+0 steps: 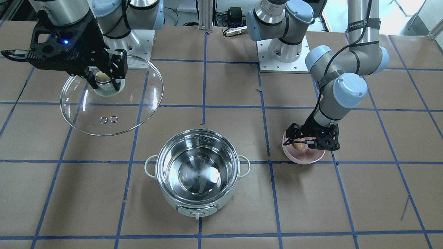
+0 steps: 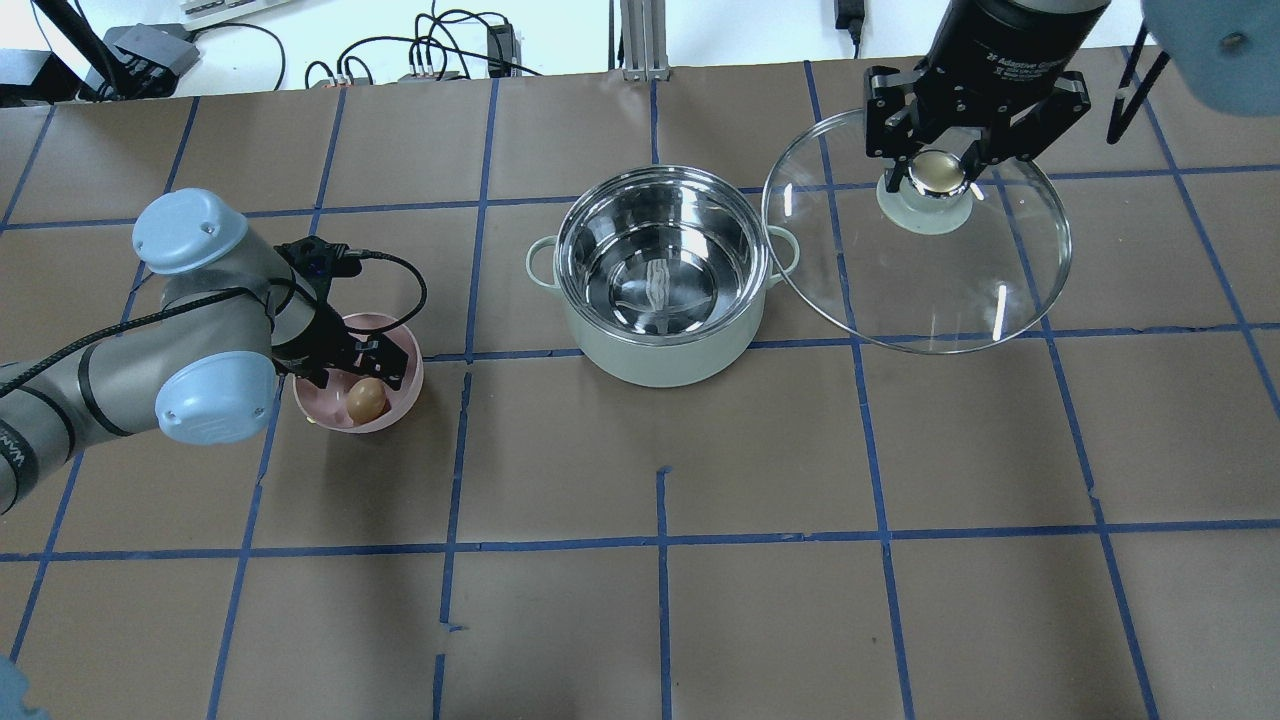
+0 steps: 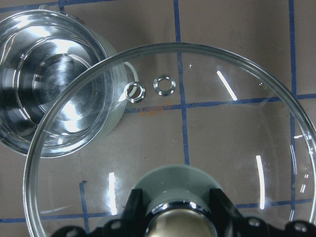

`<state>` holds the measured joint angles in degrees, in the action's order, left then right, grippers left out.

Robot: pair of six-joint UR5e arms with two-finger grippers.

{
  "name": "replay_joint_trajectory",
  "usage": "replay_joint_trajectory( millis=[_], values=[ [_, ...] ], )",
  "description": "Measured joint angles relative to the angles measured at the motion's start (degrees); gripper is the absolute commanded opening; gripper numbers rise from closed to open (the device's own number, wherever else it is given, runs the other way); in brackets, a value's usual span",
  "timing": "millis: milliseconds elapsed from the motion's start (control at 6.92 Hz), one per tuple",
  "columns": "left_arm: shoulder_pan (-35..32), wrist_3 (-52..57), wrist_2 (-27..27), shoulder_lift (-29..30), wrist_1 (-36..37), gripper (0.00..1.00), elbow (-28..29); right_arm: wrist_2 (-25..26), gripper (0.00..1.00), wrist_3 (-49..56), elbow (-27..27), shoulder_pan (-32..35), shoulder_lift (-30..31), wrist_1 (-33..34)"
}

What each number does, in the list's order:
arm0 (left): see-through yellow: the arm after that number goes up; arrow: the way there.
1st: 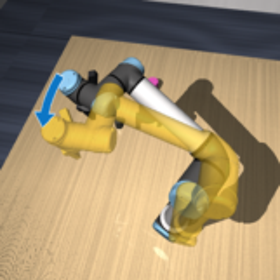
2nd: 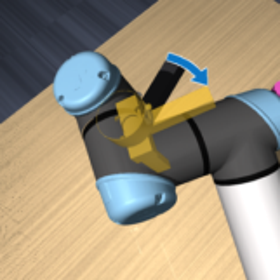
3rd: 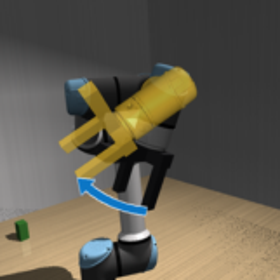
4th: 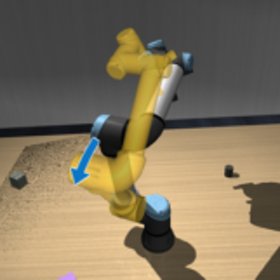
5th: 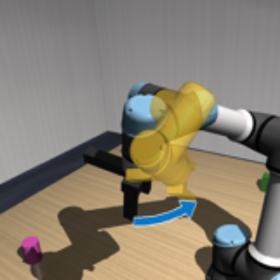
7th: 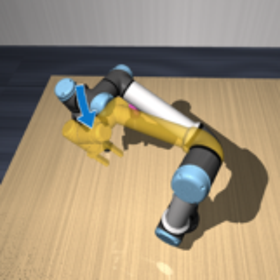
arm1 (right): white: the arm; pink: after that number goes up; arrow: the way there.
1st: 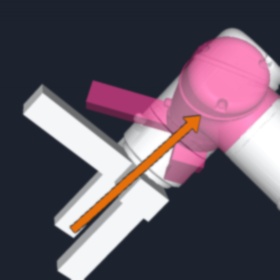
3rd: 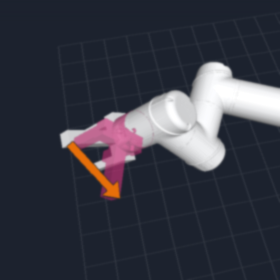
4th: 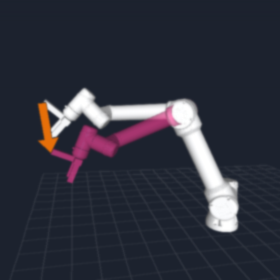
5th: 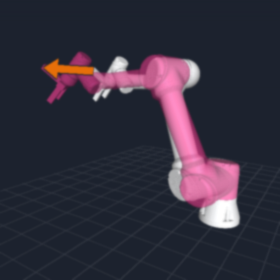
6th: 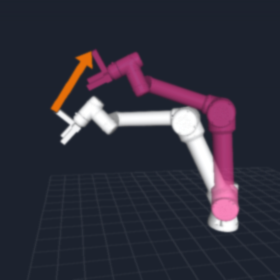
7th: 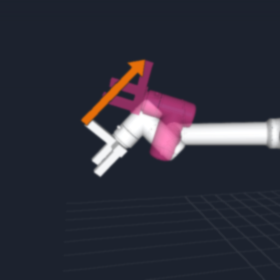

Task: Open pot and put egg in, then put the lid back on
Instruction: 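Lower the left gripper into the pink bowl around the egg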

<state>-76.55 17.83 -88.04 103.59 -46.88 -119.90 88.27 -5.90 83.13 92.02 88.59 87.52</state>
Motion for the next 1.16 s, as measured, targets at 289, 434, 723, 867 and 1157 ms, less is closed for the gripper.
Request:
replay_joint_trajectory(
  millis=[289,434,723,867,1157],
  values=[
    [-0.04,-1.99,0.11,0.62,0.52,0.98,0.00,-0.04,0.03,0.17,0.34,0.15,0.31,0.10],
    [-0.03,-2.77,0.14,0.74,0.60,0.96,0.01,-0.06,0.03,0.18,0.38,0.22,0.37,0.06],
    [-0.05,-3.19,0.09,1.02,0.86,0.96,0.02,-0.09,0.03,0.19,0.40,0.41,0.41,-0.03],
    [-0.08,-3.25,0.07,1.42,1.55,0.96,0.02,-0.10,0.03,0.17,0.38,0.58,0.43,-0.05],
    [-0.56,-3.89,-0.02,1.93,2.55,0.96,-0.28,-0.11,0.03,0.17,0.39,0.62,0.44,-0.06]
  ],
)
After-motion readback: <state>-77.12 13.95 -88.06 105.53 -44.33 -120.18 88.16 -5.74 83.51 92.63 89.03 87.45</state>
